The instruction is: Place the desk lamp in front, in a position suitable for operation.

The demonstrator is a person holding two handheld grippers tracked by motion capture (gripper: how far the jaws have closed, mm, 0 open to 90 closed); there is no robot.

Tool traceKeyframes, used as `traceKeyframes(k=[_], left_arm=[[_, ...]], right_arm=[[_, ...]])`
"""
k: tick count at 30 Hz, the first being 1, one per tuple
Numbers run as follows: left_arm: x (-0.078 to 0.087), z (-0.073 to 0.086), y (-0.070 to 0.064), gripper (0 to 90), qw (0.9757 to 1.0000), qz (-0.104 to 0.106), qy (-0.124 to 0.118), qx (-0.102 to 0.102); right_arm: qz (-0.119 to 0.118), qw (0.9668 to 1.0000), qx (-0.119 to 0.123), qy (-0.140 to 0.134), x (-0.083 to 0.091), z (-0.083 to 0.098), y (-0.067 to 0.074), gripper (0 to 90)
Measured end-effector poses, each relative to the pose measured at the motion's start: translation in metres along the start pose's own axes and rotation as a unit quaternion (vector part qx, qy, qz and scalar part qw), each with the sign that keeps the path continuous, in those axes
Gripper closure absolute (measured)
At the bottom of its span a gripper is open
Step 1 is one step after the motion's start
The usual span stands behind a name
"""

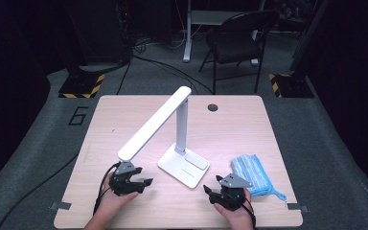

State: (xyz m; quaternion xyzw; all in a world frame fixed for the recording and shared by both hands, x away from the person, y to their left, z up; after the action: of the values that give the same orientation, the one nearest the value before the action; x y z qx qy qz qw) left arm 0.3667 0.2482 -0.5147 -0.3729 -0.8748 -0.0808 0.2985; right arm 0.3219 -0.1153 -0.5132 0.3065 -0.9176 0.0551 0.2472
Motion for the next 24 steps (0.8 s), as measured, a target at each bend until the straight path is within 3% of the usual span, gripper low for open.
traceKeyframes(k=[4,15,24], left_arm=[[0.001,0.0,0.001,32.4,1.0,0.003,0.003,0.002],[0.001,0.001,0.003,32.6,1.0,0.0,0.007,0.004],[-0.002,-0.001,0.005,32.8,1.0,-0.004,-0.001,0.007]], right_arm=[[0.021,0.9997,0.001,-0.011,0.01,-0.003,-0.008,36.8],[0.065,0.9977,-0.02,-0.006,0.024,-0.003,-0.039,36.5],[0.123,0.9919,-0.031,0.004,0.039,0.001,-0.064,34.8]])
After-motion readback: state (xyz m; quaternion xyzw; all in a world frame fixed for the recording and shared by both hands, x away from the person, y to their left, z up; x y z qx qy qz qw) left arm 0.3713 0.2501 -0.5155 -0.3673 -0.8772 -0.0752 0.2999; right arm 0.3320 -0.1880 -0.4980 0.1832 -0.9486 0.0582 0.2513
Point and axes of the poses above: each handheld gripper's, and its own axes: x roughly backward along the jaws, z roughly out of its underside, y roughly to its left, the point moved 1 cm from there along -x, roughly forward along the jaws, and after that the axes turned 3 degrees about -y, right-handed, at the moved point
